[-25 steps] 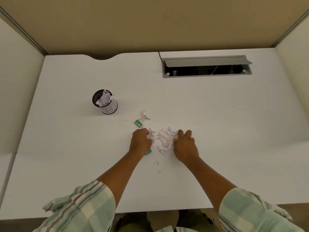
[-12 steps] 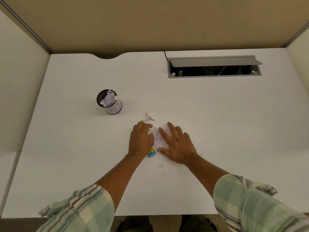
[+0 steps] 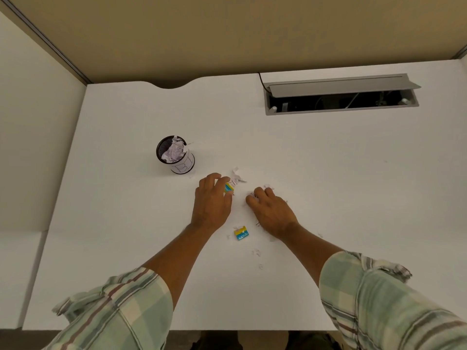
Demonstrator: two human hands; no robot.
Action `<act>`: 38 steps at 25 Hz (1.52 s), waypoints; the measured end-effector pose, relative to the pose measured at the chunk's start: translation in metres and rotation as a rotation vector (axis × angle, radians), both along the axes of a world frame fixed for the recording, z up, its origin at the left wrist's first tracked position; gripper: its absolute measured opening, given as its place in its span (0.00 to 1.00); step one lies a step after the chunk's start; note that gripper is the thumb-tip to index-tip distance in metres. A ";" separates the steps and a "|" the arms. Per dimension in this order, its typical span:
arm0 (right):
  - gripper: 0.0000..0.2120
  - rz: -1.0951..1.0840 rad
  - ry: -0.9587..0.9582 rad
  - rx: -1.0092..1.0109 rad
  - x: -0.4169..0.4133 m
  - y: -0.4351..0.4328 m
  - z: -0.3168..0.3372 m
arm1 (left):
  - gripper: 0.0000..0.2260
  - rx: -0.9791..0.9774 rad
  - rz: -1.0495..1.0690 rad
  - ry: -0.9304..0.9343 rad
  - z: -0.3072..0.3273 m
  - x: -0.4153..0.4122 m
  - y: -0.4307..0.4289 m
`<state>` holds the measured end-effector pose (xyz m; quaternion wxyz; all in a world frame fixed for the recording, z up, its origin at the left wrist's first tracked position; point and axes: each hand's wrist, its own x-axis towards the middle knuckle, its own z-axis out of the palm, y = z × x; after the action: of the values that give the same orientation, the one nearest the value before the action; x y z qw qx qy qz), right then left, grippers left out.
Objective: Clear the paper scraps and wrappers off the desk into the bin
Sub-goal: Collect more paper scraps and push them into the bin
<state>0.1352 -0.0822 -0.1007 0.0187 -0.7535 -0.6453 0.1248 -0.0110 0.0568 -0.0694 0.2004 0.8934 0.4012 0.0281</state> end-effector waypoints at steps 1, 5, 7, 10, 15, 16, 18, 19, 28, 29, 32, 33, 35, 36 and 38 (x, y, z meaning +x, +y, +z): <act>0.13 -0.034 0.042 0.000 0.002 0.001 0.001 | 0.17 -0.003 -0.001 -0.002 -0.001 0.001 0.001; 0.07 -0.338 0.261 0.106 0.003 0.004 0.014 | 0.18 -0.022 -0.040 -0.026 -0.006 0.016 0.003; 0.08 -0.460 0.350 0.200 0.007 0.003 0.021 | 0.20 -0.065 -0.055 -0.026 -0.005 0.029 0.003; 0.09 -0.668 0.470 0.313 0.014 -0.003 0.029 | 0.26 -0.083 -0.078 0.055 -0.006 0.049 0.001; 0.09 -0.941 0.672 0.531 0.026 -0.012 0.034 | 0.27 -0.052 -0.141 0.181 -0.013 0.071 -0.008; 0.09 -0.985 0.707 0.558 0.030 -0.014 0.036 | 0.26 -0.040 -0.151 0.181 -0.015 0.072 -0.013; 0.09 -1.045 0.744 0.592 0.036 -0.020 0.039 | 0.25 -0.007 -0.179 0.166 -0.019 0.074 -0.030; 0.10 -1.069 0.754 0.604 0.039 -0.024 0.041 | 0.26 0.005 -0.198 0.155 -0.022 0.074 -0.042; 0.11 -1.173 0.802 0.582 0.055 -0.046 0.056 | 0.37 0.067 -0.384 0.125 -0.052 0.063 -0.114; 0.11 -1.180 0.813 0.578 0.055 -0.048 0.059 | 0.35 0.093 -0.383 0.120 -0.054 0.064 -0.115; 0.11 -1.196 0.872 0.572 0.056 -0.053 0.071 | 0.25 0.205 -0.371 0.029 -0.058 0.071 -0.110; 0.11 -1.199 0.884 0.569 0.057 -0.055 0.075 | 0.21 0.232 -0.351 -0.010 -0.059 0.074 -0.107; 0.12 -1.209 0.916 0.553 0.060 -0.061 0.081 | 0.14 0.261 -0.332 -0.074 -0.061 0.081 -0.103; 0.13 -1.219 0.947 0.542 0.061 -0.063 0.084 | 0.13 0.259 -0.344 -0.099 -0.062 0.085 -0.101; 0.14 -1.229 1.008 0.522 0.061 -0.069 0.088 | 0.14 0.266 -0.407 -0.129 -0.066 0.091 -0.097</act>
<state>0.1961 -0.1510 -0.0131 0.5437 -0.7966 -0.0423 0.2609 0.0798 -0.0405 -0.1356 0.1076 0.9706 0.1922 0.0965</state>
